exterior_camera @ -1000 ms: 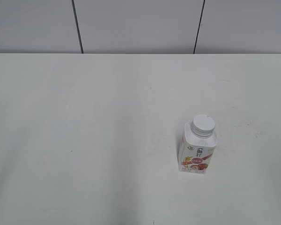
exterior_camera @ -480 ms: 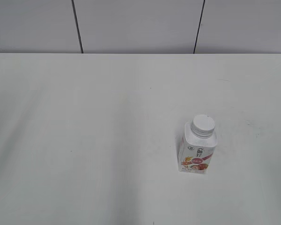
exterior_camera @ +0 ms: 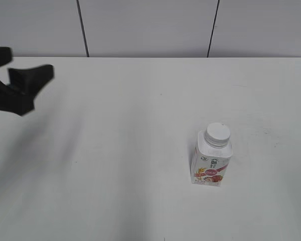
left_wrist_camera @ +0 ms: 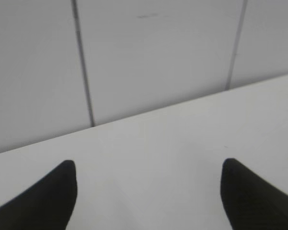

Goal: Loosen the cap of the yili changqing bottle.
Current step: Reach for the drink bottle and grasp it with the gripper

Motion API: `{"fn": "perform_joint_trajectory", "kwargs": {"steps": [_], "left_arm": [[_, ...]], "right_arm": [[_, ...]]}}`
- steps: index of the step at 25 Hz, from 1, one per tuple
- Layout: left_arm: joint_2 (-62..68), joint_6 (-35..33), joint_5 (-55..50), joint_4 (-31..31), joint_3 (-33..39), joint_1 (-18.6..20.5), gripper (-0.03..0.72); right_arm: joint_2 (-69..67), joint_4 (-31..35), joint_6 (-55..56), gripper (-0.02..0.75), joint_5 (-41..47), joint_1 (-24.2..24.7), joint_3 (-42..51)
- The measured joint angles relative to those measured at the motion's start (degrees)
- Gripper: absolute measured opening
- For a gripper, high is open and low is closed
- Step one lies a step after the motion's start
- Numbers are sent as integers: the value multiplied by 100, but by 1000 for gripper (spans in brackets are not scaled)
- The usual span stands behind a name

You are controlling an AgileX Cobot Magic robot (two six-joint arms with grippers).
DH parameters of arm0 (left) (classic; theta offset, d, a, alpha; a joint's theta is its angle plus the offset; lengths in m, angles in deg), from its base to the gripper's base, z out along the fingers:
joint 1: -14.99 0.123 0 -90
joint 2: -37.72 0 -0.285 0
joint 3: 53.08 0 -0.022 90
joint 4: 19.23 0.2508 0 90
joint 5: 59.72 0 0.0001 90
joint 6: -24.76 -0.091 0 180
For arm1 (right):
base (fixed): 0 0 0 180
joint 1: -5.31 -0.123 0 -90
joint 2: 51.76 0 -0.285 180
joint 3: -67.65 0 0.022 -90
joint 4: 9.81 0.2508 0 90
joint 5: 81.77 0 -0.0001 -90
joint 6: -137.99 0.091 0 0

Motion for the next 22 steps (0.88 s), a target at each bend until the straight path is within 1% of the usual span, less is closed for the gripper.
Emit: {"fn": "perform_joint_trajectory", "kwargs": {"steps": [2, 3, 7, 10, 13, 15, 16, 18, 22], "left_arm": [[564, 471, 753, 1109, 0, -10, 559], [840, 572, 1163, 1628, 0, -10, 559], [1803, 769, 2319, 3357, -152, 19, 559], [2434, 1171, 2693, 4371, -590, 143, 559], [2941, 1816, 2956, 5222, -1272, 185, 559], [3221, 2203, 3200, 5621, -1670, 185, 559], [3325, 2293, 3303, 5718, -1803, 185, 559], [3515, 2393, 3434, 5786, -2000, 170, 559], [3819, 2660, 3503, 5904, -2339, -57, 568]], "right_arm": [[0, 0, 0, 494, 0, 0, 0], [0, 0, 0, 494, 0, 0, 0], [0, 0, 0, 494, 0, 0, 0], [0, 0, 0, 494, 0, 0, 0], [0, 0, 0, 494, 0, 0, 0], [0, 0, 0, 494, 0, 0, 0], [0, 0, 0, 494, 0, 0, 0], [0, 0, 0, 494, 0, 0, 0], [0, 0, 0, 494, 0, 0, 0]]}}
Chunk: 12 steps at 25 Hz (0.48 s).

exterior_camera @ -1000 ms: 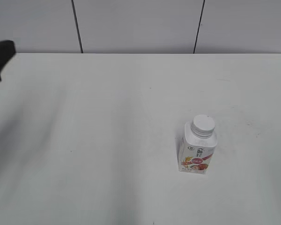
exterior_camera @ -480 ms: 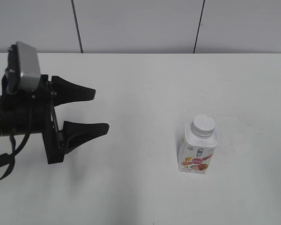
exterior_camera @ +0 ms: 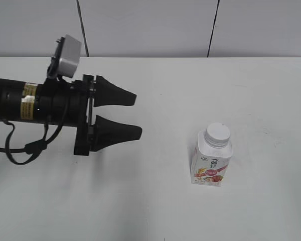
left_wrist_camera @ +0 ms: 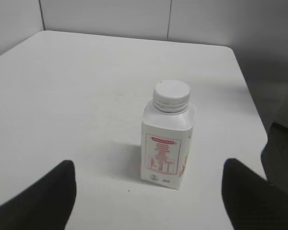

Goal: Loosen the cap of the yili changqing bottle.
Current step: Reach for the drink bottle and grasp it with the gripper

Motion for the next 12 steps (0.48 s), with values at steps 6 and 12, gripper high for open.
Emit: {"fn": "perform_joint_trajectory", "kwargs": {"steps": [6, 12], "left_arm": [[658, 562, 37, 526, -839, -584, 582], [1272, 594, -52, 821, -1450, -910, 583]], "right_arm": [[0, 0, 0, 494, 0, 0, 0], [0, 0, 0, 494, 0, 0, 0]]}}
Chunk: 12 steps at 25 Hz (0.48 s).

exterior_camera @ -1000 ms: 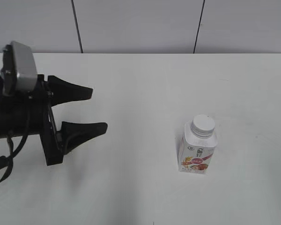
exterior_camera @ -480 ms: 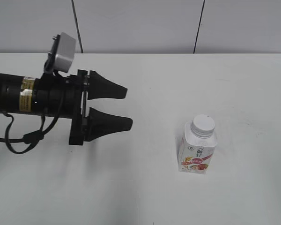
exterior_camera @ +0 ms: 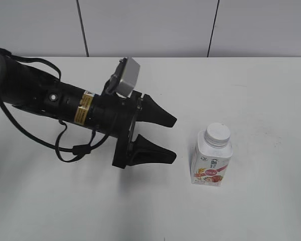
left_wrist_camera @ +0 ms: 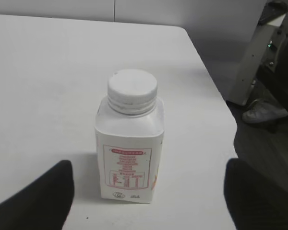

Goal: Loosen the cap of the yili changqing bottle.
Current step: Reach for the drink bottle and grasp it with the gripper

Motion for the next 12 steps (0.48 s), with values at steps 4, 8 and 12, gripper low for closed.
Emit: {"fn": "perform_joint_trajectory", "kwargs": {"steps": [4, 8, 12], "left_arm": [[290, 0, -72, 96, -284, -207, 583], [515, -160, -293, 69, -354, -392, 583], [624, -521, -578, -358, -379, -462, 583]], "right_arm": [[0, 0, 0, 494, 0, 0, 0], [0, 0, 0, 494, 0, 0, 0], [0, 0, 0, 494, 0, 0, 0]]}}
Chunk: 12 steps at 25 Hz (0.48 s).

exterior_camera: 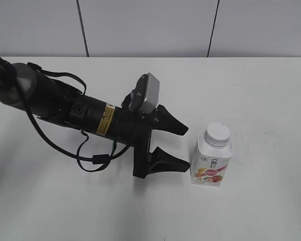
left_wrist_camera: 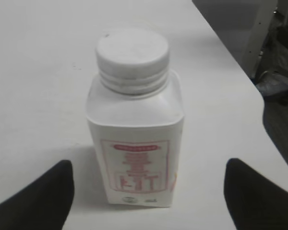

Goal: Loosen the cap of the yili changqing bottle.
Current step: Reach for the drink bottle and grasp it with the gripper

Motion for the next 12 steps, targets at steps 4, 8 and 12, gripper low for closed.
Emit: {"fn": "perform_joint_trajectory", "kwargs": {"steps": [4, 8, 12], "left_arm": [[175, -215, -36, -317, -12, -18, 583], [320, -297, -30, -331, -64, -81, 583], [456, -310, 21, -402, -258, -174, 583]], "right_arm": [[0, 0, 0, 494, 0, 0, 0], [0, 0, 0, 494, 0, 0, 0], [0, 0, 0, 494, 0, 0, 0]]}}
